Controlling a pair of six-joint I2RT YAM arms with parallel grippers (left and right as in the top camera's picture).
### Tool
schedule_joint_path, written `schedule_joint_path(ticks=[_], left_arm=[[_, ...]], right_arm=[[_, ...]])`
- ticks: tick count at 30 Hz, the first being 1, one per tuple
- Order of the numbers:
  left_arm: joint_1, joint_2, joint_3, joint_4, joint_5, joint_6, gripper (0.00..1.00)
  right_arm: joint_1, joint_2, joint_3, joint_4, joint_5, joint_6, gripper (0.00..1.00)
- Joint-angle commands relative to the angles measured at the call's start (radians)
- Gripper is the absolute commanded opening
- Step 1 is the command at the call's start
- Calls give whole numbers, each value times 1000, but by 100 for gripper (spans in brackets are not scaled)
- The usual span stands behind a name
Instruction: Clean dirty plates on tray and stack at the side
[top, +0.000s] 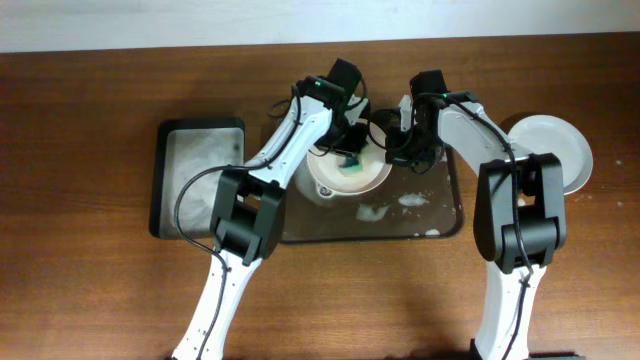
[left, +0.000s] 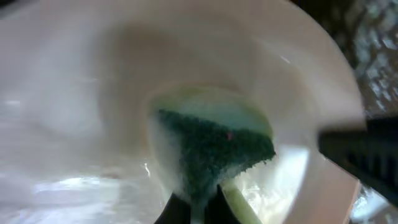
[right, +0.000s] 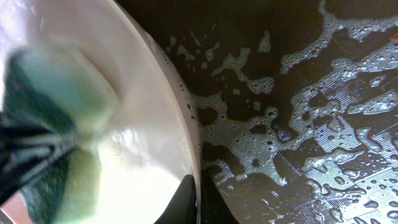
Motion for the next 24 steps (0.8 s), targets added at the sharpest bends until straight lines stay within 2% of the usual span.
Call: schedule_joint_path(ticks=[1,4,8,14,15,17,22,24], left_arm=[[11,45,-16,8,-385,-164,1],[11,45,-16,-5,-494,-214,1],[11,45,-16,-23,-608,-221,1],[11,45,-16,-151,-583,-223,1],[11,45,-16,-176,-529,-214,1],[11,45,-16,-208,-291,-87,1],[11,45,-16,-222,136,172,1],[11,45,-16,-241,181,229,1]], right_arm=[[7,9,-16,-12,-3,-14,4],[7,9,-16,-12,-3,-14,4],[7,9,-16,-12,-3,-14,4],[7,9,-16,-11,-3,-14,4],[7,9,-16,-10,-3,-14,4],[7,9,-16,-9,-3,-13,4],[7,9,-16,-10,-3,-14,4],[7,9,-16,-10,-3,-14,4]])
